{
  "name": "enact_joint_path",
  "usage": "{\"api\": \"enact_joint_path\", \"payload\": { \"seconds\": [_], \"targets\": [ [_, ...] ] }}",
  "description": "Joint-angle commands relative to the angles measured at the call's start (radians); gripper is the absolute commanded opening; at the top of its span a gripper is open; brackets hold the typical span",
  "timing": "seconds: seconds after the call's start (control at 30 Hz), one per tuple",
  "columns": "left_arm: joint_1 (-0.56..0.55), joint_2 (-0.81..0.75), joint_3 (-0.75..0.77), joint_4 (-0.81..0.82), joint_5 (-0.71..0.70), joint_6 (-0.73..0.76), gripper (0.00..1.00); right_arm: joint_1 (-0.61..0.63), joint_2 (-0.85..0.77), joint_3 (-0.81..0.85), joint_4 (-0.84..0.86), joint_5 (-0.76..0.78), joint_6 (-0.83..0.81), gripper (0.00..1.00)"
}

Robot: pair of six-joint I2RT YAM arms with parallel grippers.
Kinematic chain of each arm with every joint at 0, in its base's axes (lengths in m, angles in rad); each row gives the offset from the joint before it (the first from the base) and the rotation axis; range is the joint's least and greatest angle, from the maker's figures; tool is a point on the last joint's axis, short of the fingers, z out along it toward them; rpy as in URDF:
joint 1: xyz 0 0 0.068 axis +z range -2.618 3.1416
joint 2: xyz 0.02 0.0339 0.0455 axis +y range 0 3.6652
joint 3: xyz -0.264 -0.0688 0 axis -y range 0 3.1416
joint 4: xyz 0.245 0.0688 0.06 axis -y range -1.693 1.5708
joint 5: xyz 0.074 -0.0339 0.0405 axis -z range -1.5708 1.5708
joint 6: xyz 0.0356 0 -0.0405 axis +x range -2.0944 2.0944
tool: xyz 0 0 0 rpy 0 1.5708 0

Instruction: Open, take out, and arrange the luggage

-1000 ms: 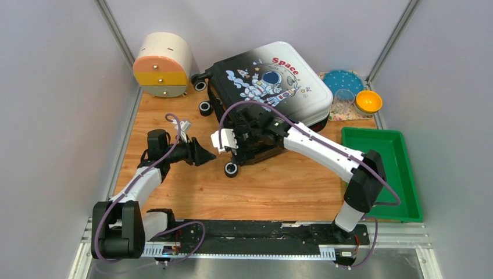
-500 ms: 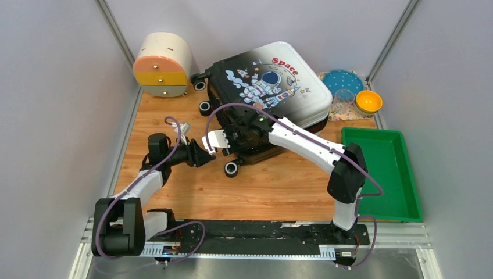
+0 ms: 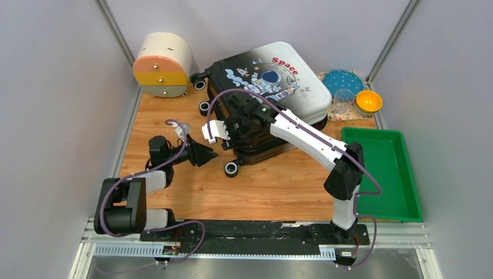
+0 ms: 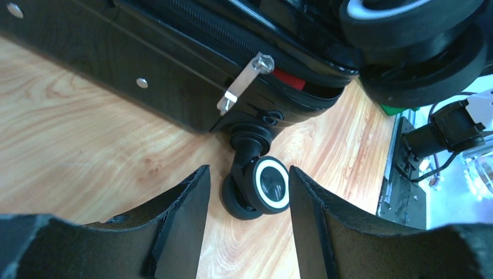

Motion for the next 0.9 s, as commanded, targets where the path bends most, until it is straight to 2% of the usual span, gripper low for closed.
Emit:
{"api": "enact_joint_path", "payload": {
  "seconds": [0.0, 0.1, 0.27, 0.43, 0.87],
  "targets": [
    [0.0, 0.075, 0.035, 0.251, 0.057, 0.024, 0.6, -0.006, -0.066, -0.046, 0.027, -0.067, 0.014, 0.0],
    [-0.017, 0.13, 0.036, 0.373, 0.056, 0.013, 0.58, -0.024, -0.061, -0.089, 0.028, -0.067, 0.022, 0.0],
    [-0.068, 0.208, 0.076, 0.401, 0.046, 0.082, 0.55, -0.035, -0.065, -0.114, 0.03, -0.07, 0.028, 0.0],
    [-0.074, 0.305, 0.125, 0.485, 0.068, -0.011, 0.55, -0.036, -0.071, -0.102, 0.025, -0.082, 0.033, 0.0],
    [-0.132, 0.402, 0.19, 0.442, 0.099, -0.027, 0.49, -0.035, -0.077, -0.085, 0.016, -0.087, 0.031, 0.0]
  ]
}}
